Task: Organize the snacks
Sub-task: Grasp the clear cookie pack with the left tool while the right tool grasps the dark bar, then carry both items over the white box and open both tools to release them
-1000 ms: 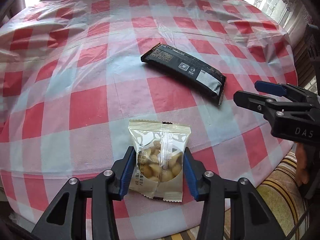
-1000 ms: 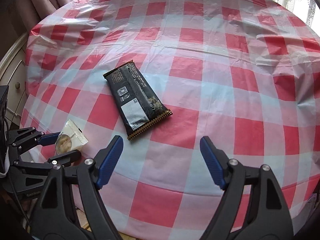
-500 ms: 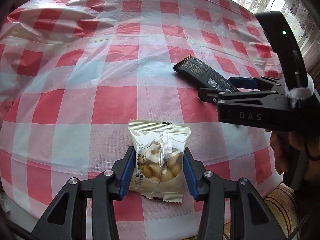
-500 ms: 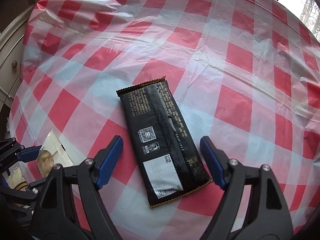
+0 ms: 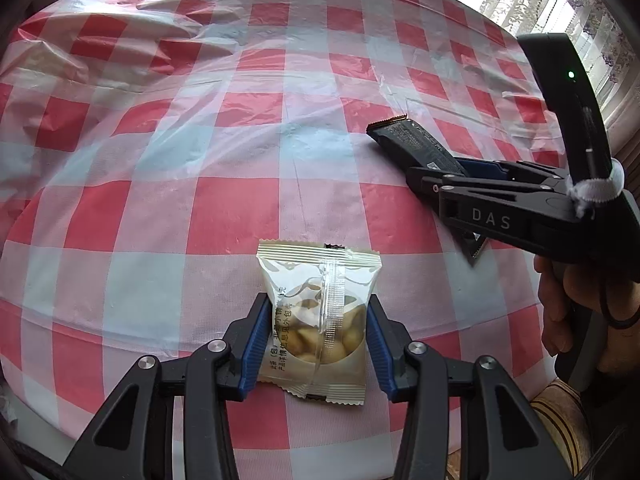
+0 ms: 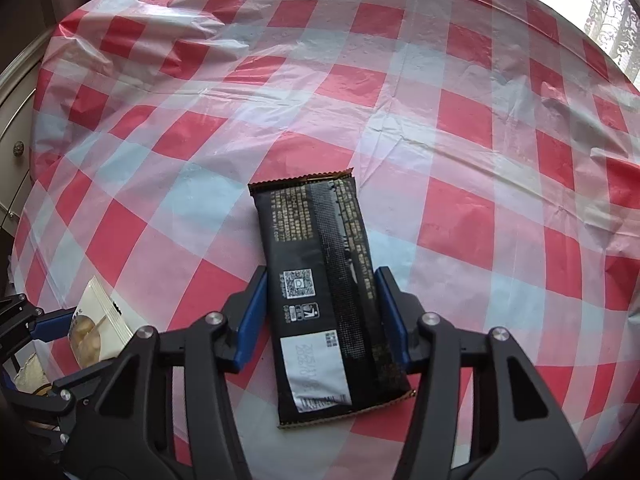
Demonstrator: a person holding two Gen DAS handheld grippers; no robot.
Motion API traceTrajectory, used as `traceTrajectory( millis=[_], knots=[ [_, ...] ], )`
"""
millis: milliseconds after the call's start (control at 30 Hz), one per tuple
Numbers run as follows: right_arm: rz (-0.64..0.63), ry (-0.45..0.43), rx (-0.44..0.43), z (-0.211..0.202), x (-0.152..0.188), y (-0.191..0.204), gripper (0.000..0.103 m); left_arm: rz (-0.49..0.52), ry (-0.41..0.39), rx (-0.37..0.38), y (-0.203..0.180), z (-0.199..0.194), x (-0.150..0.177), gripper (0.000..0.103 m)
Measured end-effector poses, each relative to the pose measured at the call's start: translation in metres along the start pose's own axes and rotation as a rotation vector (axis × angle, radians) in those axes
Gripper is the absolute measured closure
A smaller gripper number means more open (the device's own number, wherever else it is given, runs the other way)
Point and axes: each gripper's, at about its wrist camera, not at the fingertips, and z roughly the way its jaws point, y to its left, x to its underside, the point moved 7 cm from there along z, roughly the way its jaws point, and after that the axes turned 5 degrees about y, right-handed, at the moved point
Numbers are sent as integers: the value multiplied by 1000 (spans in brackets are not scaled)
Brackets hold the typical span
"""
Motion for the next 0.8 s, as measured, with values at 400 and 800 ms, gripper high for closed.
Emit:
traceTrajectory(
  millis=[400,800],
  knots=[
    [105,-8,-5,-27,25,-24,48,8,-22,-44,-9,-8,-5,57],
    [204,-57,15,-73,68,-56,48,77,-48,-19,-57,-23,-3,57]
  ],
)
